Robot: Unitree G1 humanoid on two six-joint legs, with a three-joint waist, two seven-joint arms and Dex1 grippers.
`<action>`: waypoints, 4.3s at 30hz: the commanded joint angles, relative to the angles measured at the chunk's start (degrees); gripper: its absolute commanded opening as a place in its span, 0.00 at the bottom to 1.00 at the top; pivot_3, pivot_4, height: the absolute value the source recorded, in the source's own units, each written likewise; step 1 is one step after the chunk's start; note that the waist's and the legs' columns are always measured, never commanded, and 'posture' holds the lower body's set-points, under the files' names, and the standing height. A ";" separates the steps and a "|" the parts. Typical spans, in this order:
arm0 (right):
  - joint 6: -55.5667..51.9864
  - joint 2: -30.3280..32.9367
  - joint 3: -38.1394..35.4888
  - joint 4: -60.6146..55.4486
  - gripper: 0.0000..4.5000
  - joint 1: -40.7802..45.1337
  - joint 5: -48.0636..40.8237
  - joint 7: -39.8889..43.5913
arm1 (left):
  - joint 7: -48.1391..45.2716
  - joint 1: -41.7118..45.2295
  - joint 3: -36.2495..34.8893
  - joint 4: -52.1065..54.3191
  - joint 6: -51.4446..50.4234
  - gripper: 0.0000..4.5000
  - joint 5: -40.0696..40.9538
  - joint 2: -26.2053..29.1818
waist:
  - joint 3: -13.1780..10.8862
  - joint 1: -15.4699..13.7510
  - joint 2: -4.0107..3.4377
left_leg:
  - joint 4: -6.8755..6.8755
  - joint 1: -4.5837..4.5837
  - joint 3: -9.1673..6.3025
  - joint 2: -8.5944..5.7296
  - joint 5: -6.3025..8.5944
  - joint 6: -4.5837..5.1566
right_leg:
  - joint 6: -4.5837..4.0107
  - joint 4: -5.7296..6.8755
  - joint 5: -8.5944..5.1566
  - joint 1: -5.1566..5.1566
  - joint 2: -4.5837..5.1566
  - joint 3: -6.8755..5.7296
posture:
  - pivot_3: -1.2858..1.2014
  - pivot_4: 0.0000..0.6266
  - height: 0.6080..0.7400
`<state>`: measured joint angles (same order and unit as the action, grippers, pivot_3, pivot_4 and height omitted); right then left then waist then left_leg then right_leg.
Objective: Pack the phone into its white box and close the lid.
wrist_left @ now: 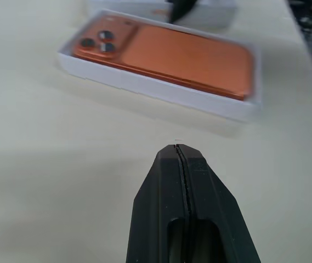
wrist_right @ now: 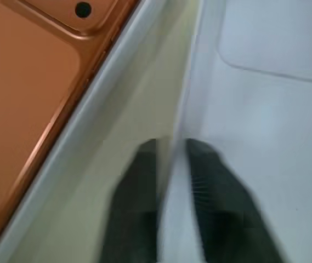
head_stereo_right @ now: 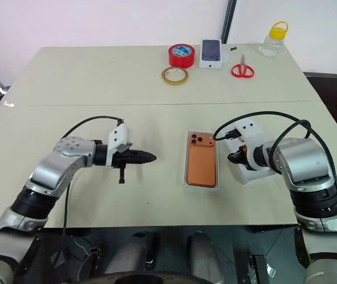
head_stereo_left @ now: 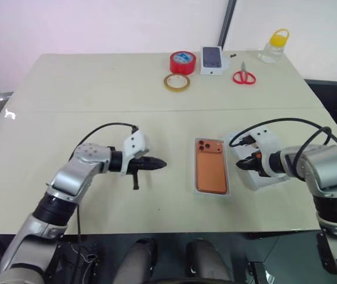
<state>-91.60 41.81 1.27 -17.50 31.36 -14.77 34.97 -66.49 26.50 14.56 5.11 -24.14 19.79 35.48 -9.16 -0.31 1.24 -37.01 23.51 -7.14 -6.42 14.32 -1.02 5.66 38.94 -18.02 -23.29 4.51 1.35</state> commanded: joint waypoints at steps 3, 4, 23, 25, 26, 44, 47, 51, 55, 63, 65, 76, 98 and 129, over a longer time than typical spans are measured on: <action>-0.90 -0.87 -3.23 0.01 0.02 1.60 -1.66 -2.48 | -2.73 -1.59 -1.07 3.21 2.89 0.00 0.67 1.16 | 0.00 0.03 0.00 | 0.00 0.00 0.00 0.00 0.01 0.01 | 0.00 0.00 0.00 -0.01 0.00 0.00 | 0.52 0.24 1.00; -0.70 -0.54 -3.82 -0.42 0.02 2.44 -1.99 -2.46 | -1.97 -1.72 -1.21 2.77 3.09 0.00 0.05 1.03 | 0.00 0.05 0.00 | 0.01 0.00 0.00 0.00 0.01 0.01 | 0.00 0.00 0.00 -0.01 0.00 0.00 | 0.52 0.24 1.00; 27.97 -31.96 -12.97 2.95 0.02 2.45 -98.23 -71.31 | 10.50 0.09 -11.20 -8.11 6.16 0.00 -2.18 -0.61 | -0.10 1.22 -0.11 | -0.01 0.03 -0.01 0.04 -0.01 0.03 | -0.01 0.09 0.01 -0.02 0.01 -0.03 | 0.52 0.24 1.00; 36.59 -42.07 -10.78 -3.42 0.02 -1.92 -98.23 -83.16 | 11.07 0.29 -11.08 -7.74 6.02 0.00 -2.19 -1.16 | -0.11 1.83 -0.15 | -0.02 0.06 0.04 0.03 -0.01 0.05 | 0.00 0.12 0.01 -0.08 0.02 0.03 | 0.52 0.24 1.00; 40.32 -45.84 -9.45 -6.23 0.02 -3.96 -98.23 -88.86 | 11.24 0.34 -10.95 -7.53 5.96 0.00 -2.21 -1.45 | -0.12 2.42 -0.17 | 0.04 0.07 0.06 0.03 -0.02 0.04 | 0.00 0.19 0.01 -0.16 0.01 0.08 | 0.52 0.24 1.00; 43.74 -36.18 -9.75 -7.62 0.89 -8.85 -98.23 -100.37 | 10.09 6.40 -2.60 -7.44 5.70 0.00 -4.04 -11.80 | -0.08 2.84 -0.27 | 0.02 -0.07 0.03 0.12 -0.01 0.06 | 0.00 0.27 0.01 -0.09 -0.20 0.10 | 0.52 0.24 1.00; 37.91 -24.66 -12.59 -1.71 0.89 -4.86 -98.23 -92.18 | 9.91 7.43 -1.62 -7.47 5.18 0.00 -4.25 -13.11 | -0.09 2.76 -0.29 | -0.02 -0.07 0.06 0.11 0.16 0.37 | 0.00 0.24 0.01 -0.05 -0.20 0.09 | 0.52 0.24 1.00; 29.67 -5.93 -10.30 5.28 0.89 0.02 -96.97 -81.71 | 10.46 8.74 0.34 -7.72 4.51 0.00 -5.21 -15.42 | -0.11 2.56 -0.32 | -0.06 -0.05 0.11 0.12 0.22 0.48 | 0.00 0.19 0.00 0.01 -0.18 0.06 | 0.52 0.24 1.00; 25.95 3.02 -8.36 8.24 0.77 1.95 -86.48 -68.99 | 11.89 9.37 1.29 -8.51 3.65 0.00 -6.40 -17.18 | -0.11 2.89 -0.31 | -0.03 -0.06 0.22 0.21 0.26 0.54 | 0.01 0.14 0.00 0.03 -0.21 0.10 | 0.52 0.24 1.00; 28.09 19.32 5.42 -3.23 0.01 2.64 -51.18 -35.04 | 15.92 9.18 -1.70 -8.98 3.36 0.00 -6.98 -16.67 | -0.12 2.56 -0.31 | -0.11 -0.03 0.26 0.21 0.29 0.59 | 0.02 0.14 0.00 0.00 -0.21 0.11 | 0.52 0.24 1.00; 33.52 24.21 11.71 -7.17 0.01 1.04 -39.18 -26.59 | 15.45 8.77 -3.16 -7.87 2.66 0.00 -6.43 -14.57 | -0.12 2.49 -0.30 | -0.10 -0.02 0.26 0.21 0.29 0.59 | 0.02 0.14 0.00 -0.02 -0.20 0.11 | 0.52 0.24 1.00; 40.43 24.74 16.43 -10.12 0.01 -2.22 -18.79 -5.63 | 0.34 4.65 2.90 0.58 -0.53 0.00 -5.15 -2.33 | -0.14 1.38 -0.32 | -0.11 -0.02 0.26 0.18 0.29 0.55 | 0.02 0.11 0.00 -0.03 -0.13 0.13 | 0.52 0.24 1.00; 34.84 17.10 13.71 -14.28 0.01 -4.53 -10.26 3.33 | 7.07 8.33 5.78 -7.90 2.64 0.00 -12.50 -11.42 | -0.15 0.90 -0.28 | -0.12 0.00 0.25 0.13 0.29 0.55 | 0.02 0.08 0.00 -0.04 -0.09 0.12 | 0.52 0.24 1.00; 31.59 15.62 9.39 -14.86 0.01 -6.69 -6.63 4.72 | 9.71 10.57 5.92 -10.95 1.62 0.00 -13.56 -18.82 | -0.16 0.91 -0.27 | -0.13 0.00 0.25 0.11 0.18 0.35 | 0.02 0.09 0.00 -0.03 -0.09 0.11 | 0.52 0.24 1.00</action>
<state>-60.60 57.69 12.59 -29.16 24.64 -20.92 38.84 -55.99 36.33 19.57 -8.29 -23.39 5.56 17.43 -9.31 0.60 0.97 -37.14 23.51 -6.89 -6.30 14.50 -0.67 5.68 39.03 -18.02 -23.33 4.43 1.47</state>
